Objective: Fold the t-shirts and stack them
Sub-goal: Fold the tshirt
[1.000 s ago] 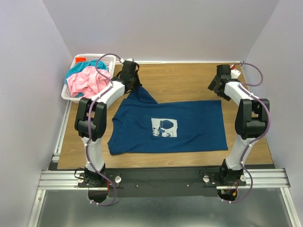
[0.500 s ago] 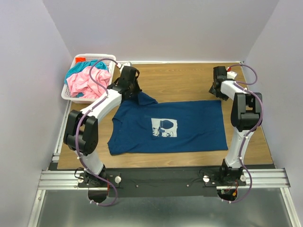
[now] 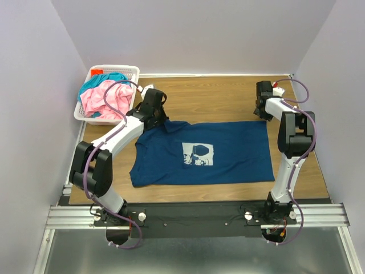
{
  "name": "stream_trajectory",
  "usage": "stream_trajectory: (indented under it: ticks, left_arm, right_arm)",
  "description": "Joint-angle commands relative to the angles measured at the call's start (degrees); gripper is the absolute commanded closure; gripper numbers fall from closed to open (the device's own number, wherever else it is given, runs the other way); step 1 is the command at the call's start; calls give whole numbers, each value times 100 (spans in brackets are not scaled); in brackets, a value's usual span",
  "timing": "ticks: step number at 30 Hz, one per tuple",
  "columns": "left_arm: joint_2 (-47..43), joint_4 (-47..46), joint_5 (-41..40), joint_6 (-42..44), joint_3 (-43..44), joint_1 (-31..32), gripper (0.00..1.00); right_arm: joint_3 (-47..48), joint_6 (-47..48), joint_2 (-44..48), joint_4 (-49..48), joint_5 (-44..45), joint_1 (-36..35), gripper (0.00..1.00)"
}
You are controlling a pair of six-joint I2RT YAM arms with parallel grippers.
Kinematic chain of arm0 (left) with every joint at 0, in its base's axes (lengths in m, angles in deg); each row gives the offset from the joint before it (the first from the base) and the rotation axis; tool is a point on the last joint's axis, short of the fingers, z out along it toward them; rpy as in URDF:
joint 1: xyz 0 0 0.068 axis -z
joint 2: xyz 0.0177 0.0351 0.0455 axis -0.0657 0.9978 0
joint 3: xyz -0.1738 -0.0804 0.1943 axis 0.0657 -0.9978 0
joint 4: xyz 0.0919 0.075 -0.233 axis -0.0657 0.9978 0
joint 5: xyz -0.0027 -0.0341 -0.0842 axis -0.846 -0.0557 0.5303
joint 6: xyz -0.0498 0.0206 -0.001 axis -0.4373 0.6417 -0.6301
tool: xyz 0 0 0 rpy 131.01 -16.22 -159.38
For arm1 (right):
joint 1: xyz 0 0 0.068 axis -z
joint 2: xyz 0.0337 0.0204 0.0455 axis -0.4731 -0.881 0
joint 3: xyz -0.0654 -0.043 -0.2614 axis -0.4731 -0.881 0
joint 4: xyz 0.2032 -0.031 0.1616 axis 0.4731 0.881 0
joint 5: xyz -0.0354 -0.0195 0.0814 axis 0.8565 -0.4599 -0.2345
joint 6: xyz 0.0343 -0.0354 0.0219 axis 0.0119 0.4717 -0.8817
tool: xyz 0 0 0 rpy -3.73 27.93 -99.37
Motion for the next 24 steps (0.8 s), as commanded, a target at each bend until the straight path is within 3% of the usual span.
stream_trajectory:
  ticks: [1, 4, 10, 14, 24]
  left_arm:
    - [-345, 79, -280, -238, -162, 97, 100]
    - [-468, 123, -404, -361, -294, 150, 100]
    - [-679, 123, -553, -599, -602, 229, 100]
    - [-785, 114, -562, -652, -699, 273, 100]
    - [-1565, 298, -658, -879, -1041, 317, 100]
  right_arm:
    - [-165, -39, -140, 64, 83, -4, 47]
    - [-270, -47, -96, 64, 74, -4, 51]
    - [-569, -153, 142, 73, 21, 5, 71]
    - [-762, -188, 308, 73, 74, -4, 96]
    - [-1096, -118, 1318, 73, -84, -4, 99]
